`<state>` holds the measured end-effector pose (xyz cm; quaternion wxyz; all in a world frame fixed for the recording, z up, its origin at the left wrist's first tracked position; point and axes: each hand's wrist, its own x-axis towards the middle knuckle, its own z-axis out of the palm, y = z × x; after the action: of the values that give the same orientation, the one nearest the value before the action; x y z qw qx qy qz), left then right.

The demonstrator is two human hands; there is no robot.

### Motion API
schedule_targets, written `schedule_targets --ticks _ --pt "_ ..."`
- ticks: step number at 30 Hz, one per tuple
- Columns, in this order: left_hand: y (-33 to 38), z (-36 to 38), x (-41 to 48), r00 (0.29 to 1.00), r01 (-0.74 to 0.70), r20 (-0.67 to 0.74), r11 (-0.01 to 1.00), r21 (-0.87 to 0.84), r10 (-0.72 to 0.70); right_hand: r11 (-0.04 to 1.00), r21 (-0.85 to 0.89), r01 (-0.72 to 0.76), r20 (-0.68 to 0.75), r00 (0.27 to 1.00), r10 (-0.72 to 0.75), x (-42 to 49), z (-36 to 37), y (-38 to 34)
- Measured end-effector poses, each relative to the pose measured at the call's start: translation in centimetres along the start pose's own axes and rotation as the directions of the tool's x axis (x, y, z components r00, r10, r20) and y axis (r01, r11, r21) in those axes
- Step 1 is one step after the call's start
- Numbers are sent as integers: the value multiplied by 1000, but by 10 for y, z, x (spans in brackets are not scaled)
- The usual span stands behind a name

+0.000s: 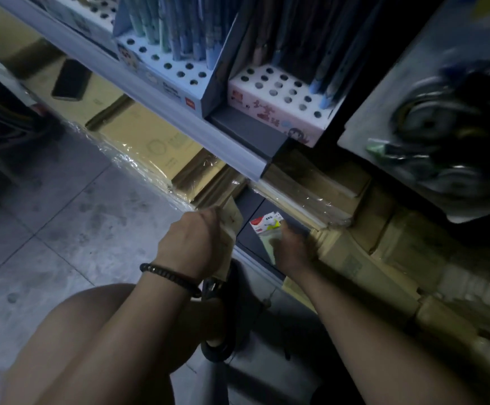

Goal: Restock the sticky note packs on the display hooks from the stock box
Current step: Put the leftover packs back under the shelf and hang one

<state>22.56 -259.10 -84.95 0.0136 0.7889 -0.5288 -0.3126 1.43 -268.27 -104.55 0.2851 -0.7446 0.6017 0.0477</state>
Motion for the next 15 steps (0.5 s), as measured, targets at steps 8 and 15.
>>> schedule_targets --ticks 8,15 --pt "6 -8 -20 998 -40 42 993 -112 45 451 885 -114 74 992 107 -157 -94 -40" --pt "43 -26 -98 951 -231 49 803 -550 307 520 847 113 -183 979 87 -263 -151 -33"
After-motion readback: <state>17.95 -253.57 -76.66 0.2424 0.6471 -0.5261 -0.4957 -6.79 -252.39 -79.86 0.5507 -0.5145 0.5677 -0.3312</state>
